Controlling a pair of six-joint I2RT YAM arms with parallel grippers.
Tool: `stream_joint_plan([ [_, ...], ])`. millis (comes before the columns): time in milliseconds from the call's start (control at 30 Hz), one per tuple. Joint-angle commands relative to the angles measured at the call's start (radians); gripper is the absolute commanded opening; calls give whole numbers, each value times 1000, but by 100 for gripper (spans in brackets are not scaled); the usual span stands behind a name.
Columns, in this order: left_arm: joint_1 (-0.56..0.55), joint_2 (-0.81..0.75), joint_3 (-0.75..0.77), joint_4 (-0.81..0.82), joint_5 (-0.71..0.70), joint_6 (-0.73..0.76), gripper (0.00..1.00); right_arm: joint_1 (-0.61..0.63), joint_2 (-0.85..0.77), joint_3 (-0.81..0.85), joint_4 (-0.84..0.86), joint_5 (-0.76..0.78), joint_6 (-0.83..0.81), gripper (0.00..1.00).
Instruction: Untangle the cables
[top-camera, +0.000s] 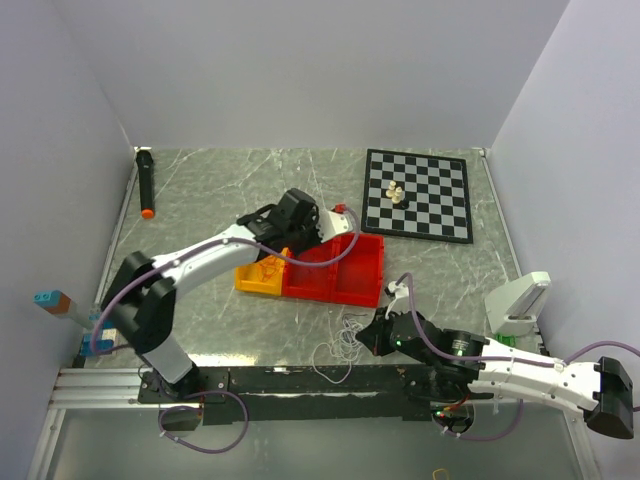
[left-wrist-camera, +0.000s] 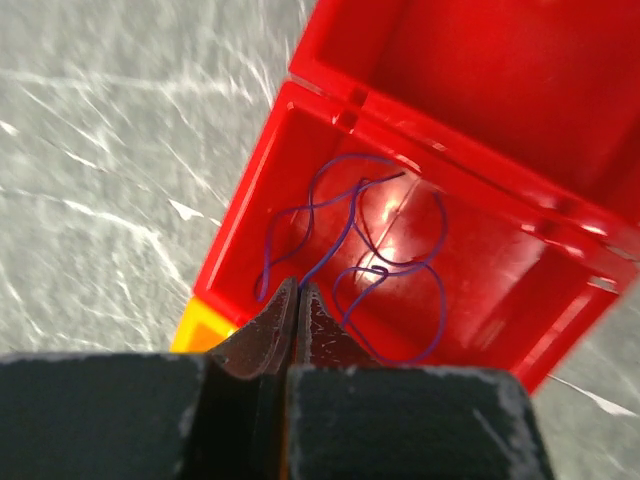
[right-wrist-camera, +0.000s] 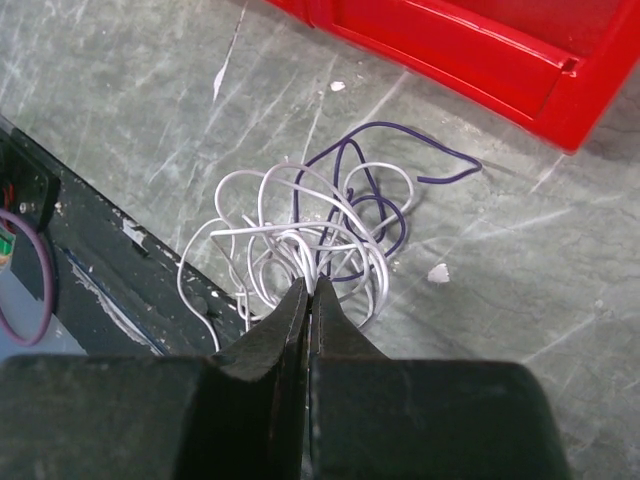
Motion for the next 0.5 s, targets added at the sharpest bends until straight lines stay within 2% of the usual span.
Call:
stream_joint_plan([
  [0,-5,75,59,17,-101,-22,1,8,-16,38,-24,16,6,0],
  [100,-7,95,67,26,-118,-36,2,7,-27,40,-36,19,5,0],
  [133,-7,97,68,25,-109,-44,8,7,-28,38,-38,19,6,0],
  [167,-8,100,70,13,-92,-47,15,7,-30,37,-36,19,6,0],
  [267,-16,80,78,-21,-39,-67,54,7,-22,40,-34,16,5,0],
  [333,-18,30,70,-23,3,-84,74,7,-14,43,-31,11,0,0],
  [400,-18,-33,67,-40,51,-87,86,7,-4,48,-27,8,-3,0],
  [467,-16,-98,64,-79,107,-74,90,7,1,48,-22,4,-3,0],
])
